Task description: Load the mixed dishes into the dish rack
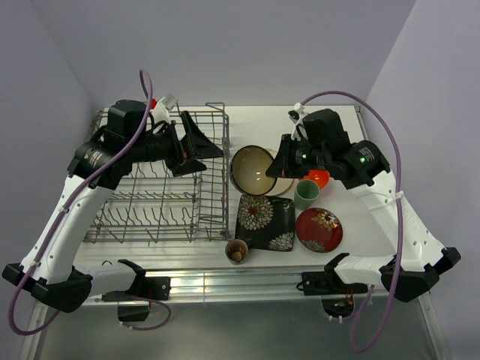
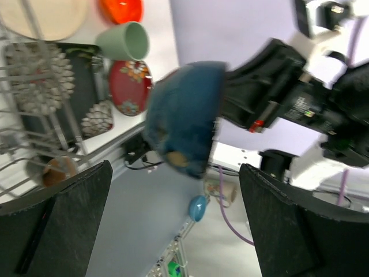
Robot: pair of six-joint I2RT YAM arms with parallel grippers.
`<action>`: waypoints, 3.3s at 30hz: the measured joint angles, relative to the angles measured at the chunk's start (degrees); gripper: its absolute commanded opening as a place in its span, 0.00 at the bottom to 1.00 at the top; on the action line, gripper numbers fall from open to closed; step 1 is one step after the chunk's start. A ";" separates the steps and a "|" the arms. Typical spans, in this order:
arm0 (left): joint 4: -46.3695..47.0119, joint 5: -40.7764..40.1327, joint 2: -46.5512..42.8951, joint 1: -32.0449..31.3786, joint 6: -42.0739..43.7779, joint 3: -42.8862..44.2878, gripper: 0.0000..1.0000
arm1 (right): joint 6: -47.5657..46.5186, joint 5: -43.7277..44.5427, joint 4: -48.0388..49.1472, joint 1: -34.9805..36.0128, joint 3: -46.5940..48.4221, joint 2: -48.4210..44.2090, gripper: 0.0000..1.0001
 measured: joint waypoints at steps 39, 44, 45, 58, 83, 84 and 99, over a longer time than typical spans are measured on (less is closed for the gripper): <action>13.55 6.93 4.42 -8.41 -12.04 -6.73 0.93 | -0.52 -13.31 2.78 0.00 2.49 2.67 0.00; 14.32 6.88 4.09 -8.39 -12.92 -6.91 0.79 | -0.83 -13.35 3.76 0.00 2.12 2.67 0.00; 14.29 6.86 4.02 -8.39 -12.90 -6.93 0.73 | -0.94 -13.35 3.74 0.00 2.12 2.67 0.00; 14.12 5.64 3.65 -8.37 -12.90 -7.78 0.00 | -2.21 -13.29 3.61 0.00 2.21 3.87 0.00; 11.30 6.27 3.65 -6.99 -9.68 -6.49 0.92 | -3.04 -13.64 5.44 0.11 1.14 4.33 0.00; 11.28 6.64 3.65 -6.75 -9.66 -6.49 0.92 | -3.02 -13.64 5.53 0.11 0.96 4.22 0.00; 14.01 11.04 0.13 -3.10 -10.43 -9.38 0.82 | -1.49 -14.25 9.01 -0.11 -2.49 1.68 0.00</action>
